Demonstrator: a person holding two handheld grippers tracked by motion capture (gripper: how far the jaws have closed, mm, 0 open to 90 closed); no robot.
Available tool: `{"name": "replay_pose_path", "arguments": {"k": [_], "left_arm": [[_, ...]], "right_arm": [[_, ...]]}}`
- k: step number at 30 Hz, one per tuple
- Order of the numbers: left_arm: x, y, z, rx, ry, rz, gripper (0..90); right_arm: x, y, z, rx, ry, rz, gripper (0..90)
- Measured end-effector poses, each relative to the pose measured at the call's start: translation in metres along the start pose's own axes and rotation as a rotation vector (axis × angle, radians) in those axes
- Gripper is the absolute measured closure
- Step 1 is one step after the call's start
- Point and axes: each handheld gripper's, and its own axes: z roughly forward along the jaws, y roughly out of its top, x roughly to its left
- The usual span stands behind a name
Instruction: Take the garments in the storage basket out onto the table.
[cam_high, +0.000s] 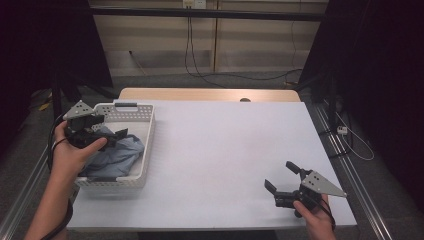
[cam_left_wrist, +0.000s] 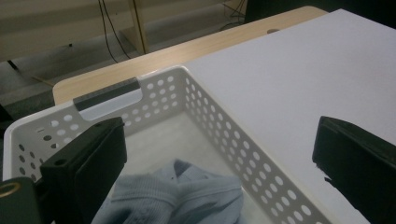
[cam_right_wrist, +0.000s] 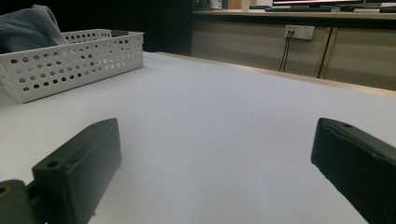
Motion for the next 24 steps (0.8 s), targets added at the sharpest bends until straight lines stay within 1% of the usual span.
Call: {"name": "replay_pose_path", "arguments": {"k": [1,6,8,10,13,16,18,24], "left_arm": [[0.001,-0.001,0.0,0.008,0.001,0.004,3.2],[0.007,-0.004,0.001,0.028,0.015,-0.009,3.3],[0.01,-0.005,0.001,0.036,0.021,-0.007,3.2],[0.012,-0.006,0.001,0.047,0.032,-0.015,3.3],[0.015,-0.009,0.002,0.062,0.035,-0.027,3.4],[0.019,-0.012,0.003,0.084,0.039,-0.02,3.4],[0.021,-0.014,0.004,0.105,0.051,-0.02,3.4],[0.026,-0.02,0.006,0.133,0.055,-0.024,3.7]], "right_arm": [[0.0,0.0,0.0,0.0,0.001,0.0,1.4],[0.0,0.0,0.0,0.001,0.003,-0.001,1.4],[0.0,0.0,0.0,0.002,0.003,0.0,1.4],[0.0,0.0,0.0,0.001,0.003,-0.001,1.4],[0.0,0.0,0.0,0.002,0.003,-0.002,1.5],[0.0,0.0,0.0,0.002,0.004,-0.001,1.5],[0.0,0.0,0.0,0.002,0.004,-0.002,1.5],[0.001,0.0,0.0,0.0,0.005,-0.002,1.5]]}}
